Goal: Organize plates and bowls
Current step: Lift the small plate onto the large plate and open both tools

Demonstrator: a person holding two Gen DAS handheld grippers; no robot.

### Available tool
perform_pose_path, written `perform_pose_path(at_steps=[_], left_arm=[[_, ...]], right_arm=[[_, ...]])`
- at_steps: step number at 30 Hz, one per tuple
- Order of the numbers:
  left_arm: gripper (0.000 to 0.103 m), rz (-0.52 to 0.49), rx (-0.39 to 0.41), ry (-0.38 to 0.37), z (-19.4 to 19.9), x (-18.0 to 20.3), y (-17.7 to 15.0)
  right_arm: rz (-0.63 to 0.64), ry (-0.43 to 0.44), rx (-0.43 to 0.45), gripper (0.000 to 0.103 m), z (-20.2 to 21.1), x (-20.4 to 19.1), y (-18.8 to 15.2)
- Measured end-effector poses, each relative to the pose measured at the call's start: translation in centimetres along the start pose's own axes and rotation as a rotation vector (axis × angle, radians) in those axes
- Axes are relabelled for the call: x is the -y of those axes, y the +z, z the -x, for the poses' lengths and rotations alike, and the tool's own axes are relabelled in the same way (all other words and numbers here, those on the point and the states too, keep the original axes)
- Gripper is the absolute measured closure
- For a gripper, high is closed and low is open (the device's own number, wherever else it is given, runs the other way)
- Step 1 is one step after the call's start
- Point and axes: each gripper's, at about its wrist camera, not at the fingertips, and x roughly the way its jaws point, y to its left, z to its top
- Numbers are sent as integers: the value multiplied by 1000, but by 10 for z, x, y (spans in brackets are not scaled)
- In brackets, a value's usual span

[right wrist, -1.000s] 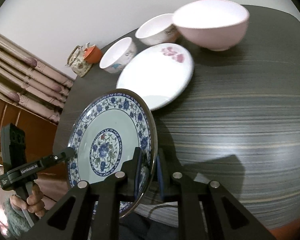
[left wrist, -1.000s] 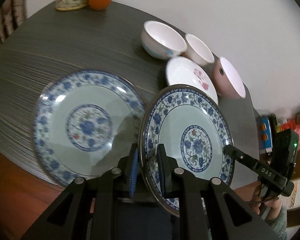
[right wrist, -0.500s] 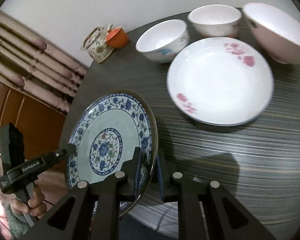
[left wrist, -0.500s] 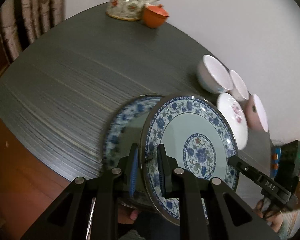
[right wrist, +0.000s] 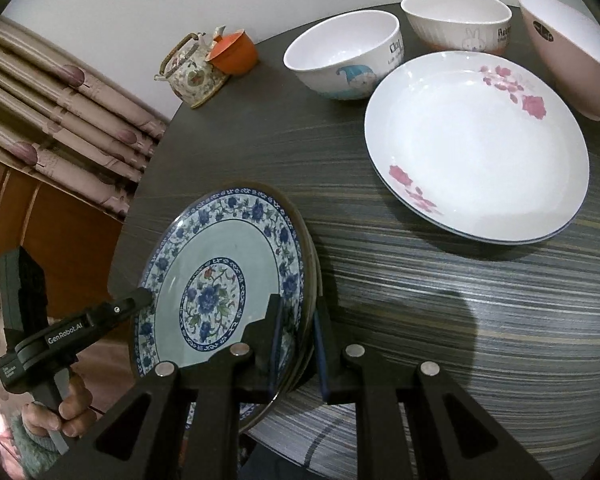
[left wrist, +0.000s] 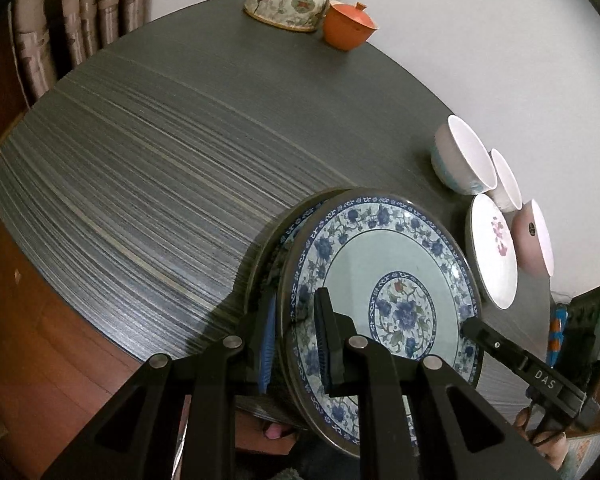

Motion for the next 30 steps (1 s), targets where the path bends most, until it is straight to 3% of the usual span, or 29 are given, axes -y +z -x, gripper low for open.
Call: perform_pose_path(at_steps=[11,15,25,27,30], left_arm=[[88,9,-17,17,-11,-5,3],[83,-8,-7,27,-10,-2,3],[81,-71,9,110,-11,9,1],[81,-72,8,112,-11,9,1],[77,-83,11,121,-12,13,1]], right_arm=[[27,-75,-7,85,-10,-18,4],[38,-95,-9,84,-12,-21,5],[65,-139,-9,83,-14,-26,2],[90,-148,-16,73,-15,-31,1],[109,-172,-19,70,-18,-36,0]])
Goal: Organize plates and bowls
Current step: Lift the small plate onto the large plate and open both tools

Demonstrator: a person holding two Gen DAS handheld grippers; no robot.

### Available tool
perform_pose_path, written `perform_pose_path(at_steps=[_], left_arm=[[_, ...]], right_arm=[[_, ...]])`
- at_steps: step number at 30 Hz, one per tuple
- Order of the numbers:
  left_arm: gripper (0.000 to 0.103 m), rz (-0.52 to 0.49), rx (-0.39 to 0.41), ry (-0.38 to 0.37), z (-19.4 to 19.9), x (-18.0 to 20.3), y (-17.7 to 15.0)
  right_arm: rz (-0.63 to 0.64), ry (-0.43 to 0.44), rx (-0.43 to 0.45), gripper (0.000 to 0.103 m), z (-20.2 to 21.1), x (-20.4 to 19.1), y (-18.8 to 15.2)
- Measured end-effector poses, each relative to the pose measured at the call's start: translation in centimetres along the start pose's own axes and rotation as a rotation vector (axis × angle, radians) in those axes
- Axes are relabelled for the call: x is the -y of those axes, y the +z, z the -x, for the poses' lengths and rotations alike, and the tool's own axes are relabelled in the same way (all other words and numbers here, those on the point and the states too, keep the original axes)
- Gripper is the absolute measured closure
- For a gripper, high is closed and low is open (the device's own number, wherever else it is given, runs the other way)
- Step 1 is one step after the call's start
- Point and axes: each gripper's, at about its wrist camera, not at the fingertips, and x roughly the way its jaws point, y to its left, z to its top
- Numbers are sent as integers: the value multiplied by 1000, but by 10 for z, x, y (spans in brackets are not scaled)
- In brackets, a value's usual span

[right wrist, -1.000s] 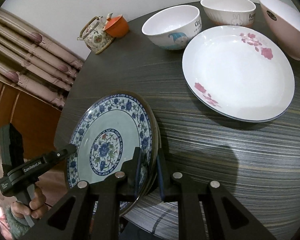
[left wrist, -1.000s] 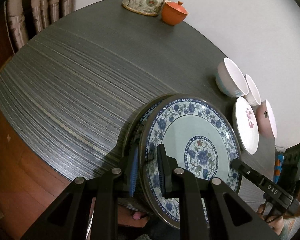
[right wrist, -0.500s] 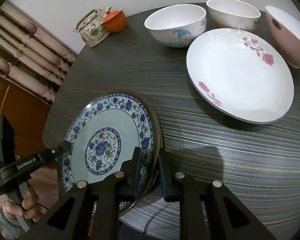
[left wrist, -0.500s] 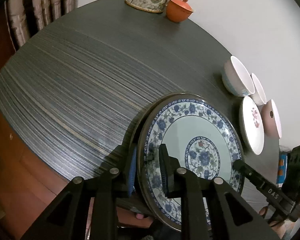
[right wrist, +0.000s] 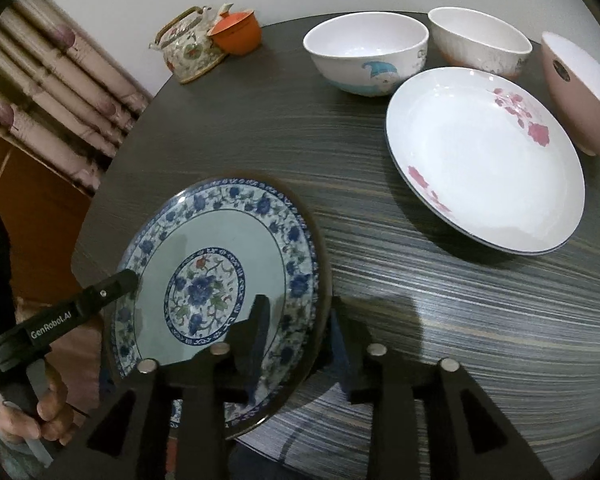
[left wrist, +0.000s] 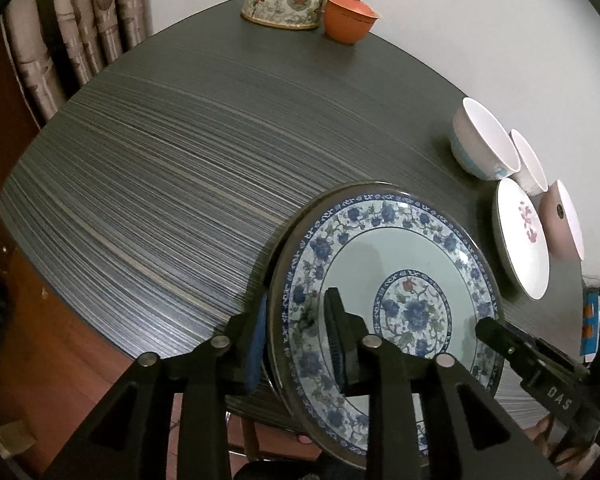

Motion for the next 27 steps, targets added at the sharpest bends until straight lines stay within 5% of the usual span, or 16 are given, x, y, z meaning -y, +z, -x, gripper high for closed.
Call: perform_pose_path(at_steps=[3,11,18,27], left_arm=[[75,-48,19,61,1,7,-2],[72,-86,35,51,3,13,-1],[52,-78,90,81,11,10,0],[33,-111,182,153,21,18,-3]], right_arm=[[37,-24,-1,69,0,-6,0],[52,-29,-18,67,-7,-10,4],[51,-15,6,66,-2,-5,3],[94,-43,148,66,31,12,-9]])
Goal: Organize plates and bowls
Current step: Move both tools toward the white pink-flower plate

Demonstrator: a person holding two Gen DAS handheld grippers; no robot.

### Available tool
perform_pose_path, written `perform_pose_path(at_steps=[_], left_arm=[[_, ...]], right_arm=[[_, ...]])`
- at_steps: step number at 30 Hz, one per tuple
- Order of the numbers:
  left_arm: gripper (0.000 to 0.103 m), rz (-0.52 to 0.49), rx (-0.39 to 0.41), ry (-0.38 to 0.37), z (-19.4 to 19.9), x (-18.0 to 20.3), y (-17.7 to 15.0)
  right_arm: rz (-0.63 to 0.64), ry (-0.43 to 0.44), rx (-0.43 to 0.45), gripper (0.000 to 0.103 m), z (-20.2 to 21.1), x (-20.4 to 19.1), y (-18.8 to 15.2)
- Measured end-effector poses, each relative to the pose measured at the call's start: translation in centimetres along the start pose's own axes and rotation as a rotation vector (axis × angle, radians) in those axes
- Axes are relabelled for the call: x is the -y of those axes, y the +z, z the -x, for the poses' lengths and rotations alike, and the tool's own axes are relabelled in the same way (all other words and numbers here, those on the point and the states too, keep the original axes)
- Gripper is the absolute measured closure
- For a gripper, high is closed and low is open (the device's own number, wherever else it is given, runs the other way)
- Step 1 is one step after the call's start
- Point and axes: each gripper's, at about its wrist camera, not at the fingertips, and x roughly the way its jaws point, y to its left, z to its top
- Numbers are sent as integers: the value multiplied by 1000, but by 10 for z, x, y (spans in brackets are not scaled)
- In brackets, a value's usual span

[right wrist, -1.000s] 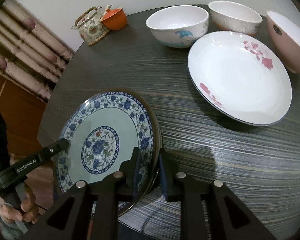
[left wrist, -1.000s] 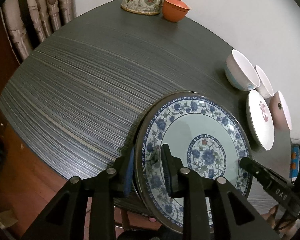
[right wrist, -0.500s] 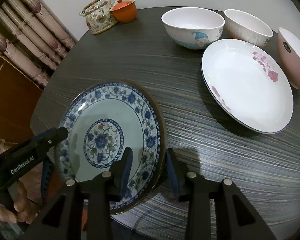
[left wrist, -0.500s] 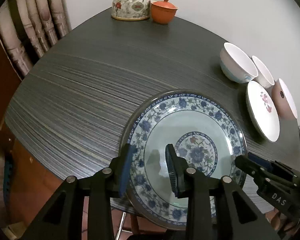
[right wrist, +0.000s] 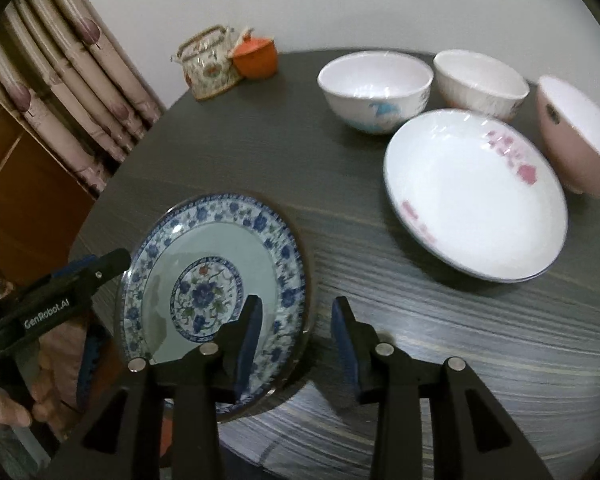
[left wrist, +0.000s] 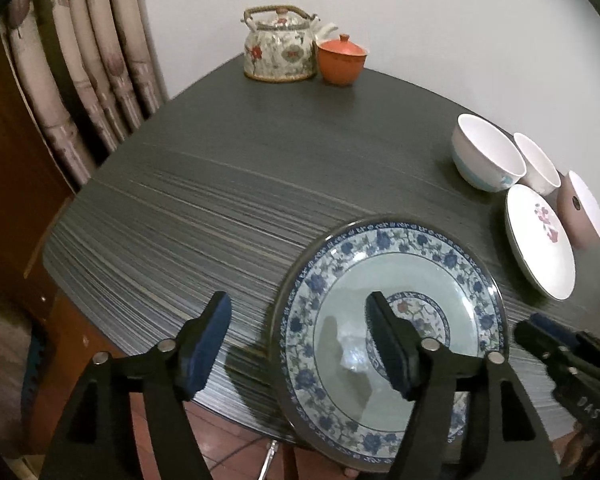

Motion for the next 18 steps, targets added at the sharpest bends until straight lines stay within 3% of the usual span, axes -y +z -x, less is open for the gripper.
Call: perform_pose_path(at_steps=[8,18], left_arm=[[30,-17,14,39,-1,2,-3],[28,-35,68,97,4,7,-3]], right_arm=[[-19,-91,89,66,29,34,-4],[-105,-105,110,66,40,79,-8]])
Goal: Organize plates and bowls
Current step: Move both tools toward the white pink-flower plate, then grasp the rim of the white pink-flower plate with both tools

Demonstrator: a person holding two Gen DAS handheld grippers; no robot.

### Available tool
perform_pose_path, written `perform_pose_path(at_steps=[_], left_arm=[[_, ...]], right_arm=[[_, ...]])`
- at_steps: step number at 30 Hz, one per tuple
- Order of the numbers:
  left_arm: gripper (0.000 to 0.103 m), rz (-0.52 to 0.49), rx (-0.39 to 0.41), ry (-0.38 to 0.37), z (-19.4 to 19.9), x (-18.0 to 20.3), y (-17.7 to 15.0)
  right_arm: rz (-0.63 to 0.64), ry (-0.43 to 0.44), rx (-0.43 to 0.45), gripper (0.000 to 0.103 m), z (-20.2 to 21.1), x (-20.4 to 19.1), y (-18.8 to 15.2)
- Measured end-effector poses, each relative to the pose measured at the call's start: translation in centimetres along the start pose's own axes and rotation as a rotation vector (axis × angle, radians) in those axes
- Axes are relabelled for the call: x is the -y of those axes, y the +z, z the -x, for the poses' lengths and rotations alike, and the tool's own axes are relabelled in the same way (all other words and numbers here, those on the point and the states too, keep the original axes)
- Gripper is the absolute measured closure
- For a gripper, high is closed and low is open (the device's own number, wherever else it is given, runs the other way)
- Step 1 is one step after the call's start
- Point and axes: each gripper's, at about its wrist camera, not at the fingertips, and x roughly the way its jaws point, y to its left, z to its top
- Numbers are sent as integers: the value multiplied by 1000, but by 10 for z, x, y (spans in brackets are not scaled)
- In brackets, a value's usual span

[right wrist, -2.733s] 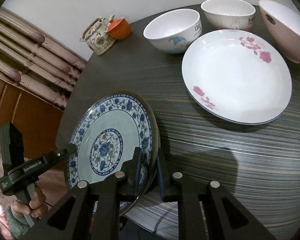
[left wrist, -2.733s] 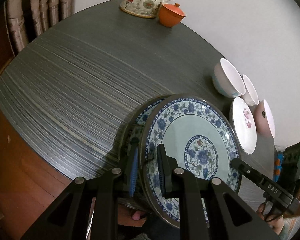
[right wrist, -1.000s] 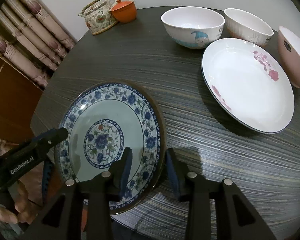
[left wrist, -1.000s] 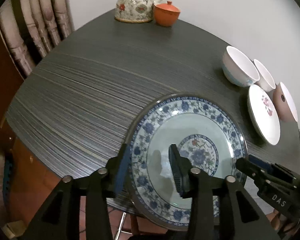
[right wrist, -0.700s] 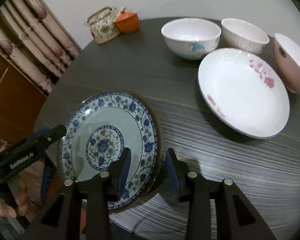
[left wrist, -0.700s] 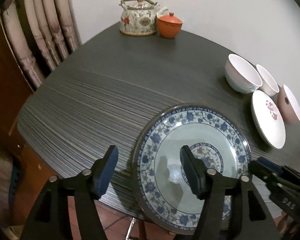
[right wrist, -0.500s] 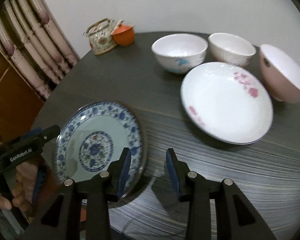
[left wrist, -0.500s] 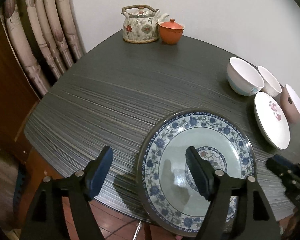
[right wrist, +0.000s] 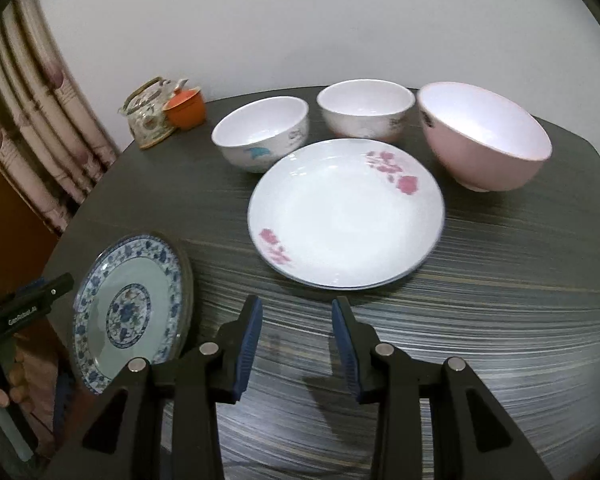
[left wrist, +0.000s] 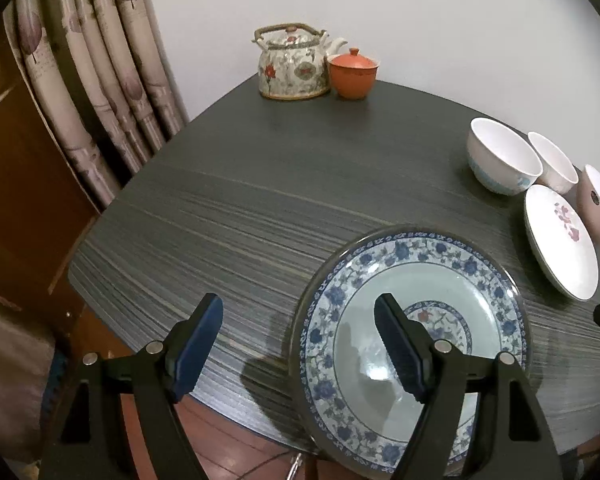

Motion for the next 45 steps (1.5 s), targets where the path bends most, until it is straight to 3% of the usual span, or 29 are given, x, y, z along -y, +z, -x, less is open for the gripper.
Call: perform_pose_path(at_steps=[7,16,24,32,37,45], left_arm=[[25,-89,38,-41,16,28,4],[24,-126,23,-192,24,92,32],[24,-84,-98,-320,-19,154,62],[41,-73,-210,-348,-66,194,74],[58,-64,-282,-386,-88,208,71],[67,-81,-304,-386,-102,221,71]], right_arm=[[-44,9,11,66,2,30,2],[-64,-17,50,66,-1,63,22],[-72,-36,25,66,-26,94,48],[-86,-9,-15,66,-56,107,67],[-83,13,-28,74,-66,110,70],[-95,26,-54,91,-84,113,75]])
